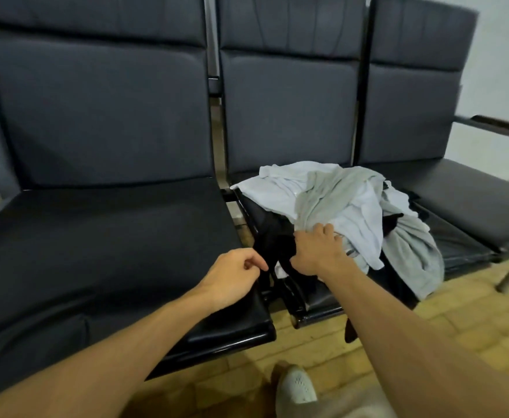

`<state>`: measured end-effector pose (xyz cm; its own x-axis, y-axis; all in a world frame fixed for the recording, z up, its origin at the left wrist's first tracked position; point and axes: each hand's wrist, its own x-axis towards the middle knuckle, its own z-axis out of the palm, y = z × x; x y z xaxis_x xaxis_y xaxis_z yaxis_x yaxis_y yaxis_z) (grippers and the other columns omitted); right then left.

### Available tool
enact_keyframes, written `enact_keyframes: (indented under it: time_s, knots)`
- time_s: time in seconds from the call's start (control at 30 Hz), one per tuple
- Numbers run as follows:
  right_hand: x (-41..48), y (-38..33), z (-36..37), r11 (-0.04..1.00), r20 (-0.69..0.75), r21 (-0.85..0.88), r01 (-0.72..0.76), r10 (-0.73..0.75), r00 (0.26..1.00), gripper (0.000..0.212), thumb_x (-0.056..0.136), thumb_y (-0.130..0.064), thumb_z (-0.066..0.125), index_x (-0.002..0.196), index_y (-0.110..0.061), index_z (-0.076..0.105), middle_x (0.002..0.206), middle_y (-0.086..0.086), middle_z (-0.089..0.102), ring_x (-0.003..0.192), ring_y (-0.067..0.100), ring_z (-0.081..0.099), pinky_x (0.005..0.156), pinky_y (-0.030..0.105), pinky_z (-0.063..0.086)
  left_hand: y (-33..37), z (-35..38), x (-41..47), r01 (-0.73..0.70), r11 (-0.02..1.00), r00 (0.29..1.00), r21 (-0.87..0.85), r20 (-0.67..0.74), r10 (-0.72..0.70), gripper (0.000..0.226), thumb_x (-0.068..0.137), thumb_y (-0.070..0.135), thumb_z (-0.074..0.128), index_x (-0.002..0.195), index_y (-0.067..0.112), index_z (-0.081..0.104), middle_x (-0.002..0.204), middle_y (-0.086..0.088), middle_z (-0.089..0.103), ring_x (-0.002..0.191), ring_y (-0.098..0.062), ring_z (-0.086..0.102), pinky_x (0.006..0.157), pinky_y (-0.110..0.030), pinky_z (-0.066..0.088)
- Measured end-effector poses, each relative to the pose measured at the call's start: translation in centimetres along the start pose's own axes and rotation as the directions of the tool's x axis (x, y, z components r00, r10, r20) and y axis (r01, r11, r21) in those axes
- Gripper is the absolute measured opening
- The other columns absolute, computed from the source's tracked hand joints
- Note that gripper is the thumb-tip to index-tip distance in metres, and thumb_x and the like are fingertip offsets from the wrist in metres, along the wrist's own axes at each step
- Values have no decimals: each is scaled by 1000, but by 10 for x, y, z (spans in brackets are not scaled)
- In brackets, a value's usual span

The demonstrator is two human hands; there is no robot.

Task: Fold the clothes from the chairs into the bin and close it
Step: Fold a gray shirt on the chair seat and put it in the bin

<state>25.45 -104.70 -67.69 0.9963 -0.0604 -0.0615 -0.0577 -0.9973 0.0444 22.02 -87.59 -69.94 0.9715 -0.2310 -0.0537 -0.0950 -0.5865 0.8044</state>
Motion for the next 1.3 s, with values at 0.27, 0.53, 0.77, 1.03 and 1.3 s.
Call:
enact_keyframes:
  time_s: [0.27,0.53,0.77,1.03,1.3]
  knots:
    - [6,29,10,986,-276,164,-9,55,960,15,92,-24,57,99,-15,67,102,5,65,102,25,58,85,33,37,0,5,1,-84,996,995,1,-47,84,31,95,9,52,83,33,66,94,4,66,84,-13,65,78,-27,54]
    - [7,13,-9,744,-296,665,-66,344,891,33,88,-10,53,55,-9,47,58,5,50,61,25,54,56,30,39,-3,-25,-24,-99,995,994,5,-56,99,27,97,8,51,86,27,68,91,8,64,83,-12,62,67,-18,49]
    - [5,-5,-12,-79,72,996,-33,558,827,10,81,-8,72,72,-9,68,75,10,67,66,19,59,66,30,53,-22,-57,-43,-25,999,998,30,-59,26,30,97,8,50,85,29,69,88,7,66,77,-7,63,67,-17,49]
    - [-7,-51,-40,-642,193,767,16,255,948,18,87,20,47,90,5,56,88,14,59,78,21,59,71,27,55,-24,-74,-51,-17,991,990,-132,-140,-2,32,94,3,47,92,26,69,86,4,67,75,-4,63,72,-19,49]
    - [-42,-121,-46,218,-186,939,266,-328,926,34,80,2,71,114,0,66,105,12,70,93,16,66,76,18,53,-28,-93,-51,28,813,967,-581,-190,-170,36,104,27,33,113,12,65,103,-11,72,96,-23,68,89,-38,54]
